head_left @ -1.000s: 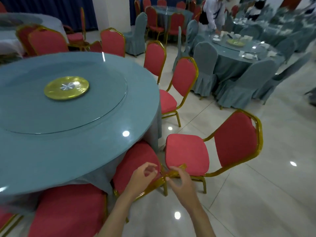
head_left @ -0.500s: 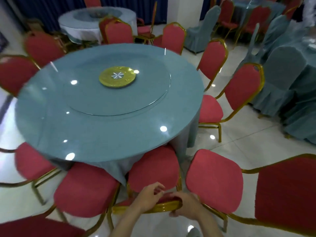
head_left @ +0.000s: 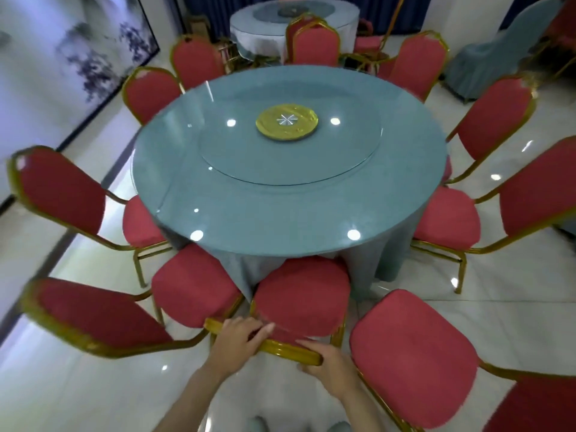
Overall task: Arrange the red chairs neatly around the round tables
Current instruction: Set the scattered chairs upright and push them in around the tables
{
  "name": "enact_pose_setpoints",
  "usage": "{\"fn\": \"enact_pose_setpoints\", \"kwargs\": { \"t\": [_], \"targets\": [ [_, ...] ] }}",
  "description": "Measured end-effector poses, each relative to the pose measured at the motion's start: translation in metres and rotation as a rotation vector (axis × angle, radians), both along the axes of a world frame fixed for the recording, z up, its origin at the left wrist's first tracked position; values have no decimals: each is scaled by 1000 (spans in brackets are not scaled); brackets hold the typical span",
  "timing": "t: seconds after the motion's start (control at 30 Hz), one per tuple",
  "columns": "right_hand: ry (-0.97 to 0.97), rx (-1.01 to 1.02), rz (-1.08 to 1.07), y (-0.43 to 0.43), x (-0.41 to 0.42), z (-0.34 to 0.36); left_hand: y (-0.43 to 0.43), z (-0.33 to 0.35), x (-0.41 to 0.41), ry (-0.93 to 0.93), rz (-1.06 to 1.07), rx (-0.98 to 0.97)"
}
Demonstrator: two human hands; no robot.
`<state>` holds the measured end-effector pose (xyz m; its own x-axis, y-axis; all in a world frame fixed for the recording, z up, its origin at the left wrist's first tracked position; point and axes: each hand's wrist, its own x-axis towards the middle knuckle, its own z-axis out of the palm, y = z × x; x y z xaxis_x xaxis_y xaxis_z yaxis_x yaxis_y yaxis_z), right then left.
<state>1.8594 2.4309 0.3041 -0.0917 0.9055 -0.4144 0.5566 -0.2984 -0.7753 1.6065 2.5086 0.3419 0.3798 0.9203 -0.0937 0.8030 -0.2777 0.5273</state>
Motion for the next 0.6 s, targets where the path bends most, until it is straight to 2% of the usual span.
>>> {"fn": "enact_pose_setpoints", "kwargs": {
  "t": [0.2, 0.37, 0.43, 0.6],
  "targets": [
    [-114, 25, 19, -7, -3, 8, 2, 15, -18, 264, -255, -103],
    [-292, 102, -58, -17, -17, 35, 9, 34, 0, 434, -228, -93],
    [-334, 106, -67, -25, -22, 44, -3, 37, 6, 448, -194, -52],
    [-437, 101, 2, -50, -29, 54, -38, 23, -11, 311, -153, -38]
  ]
}}
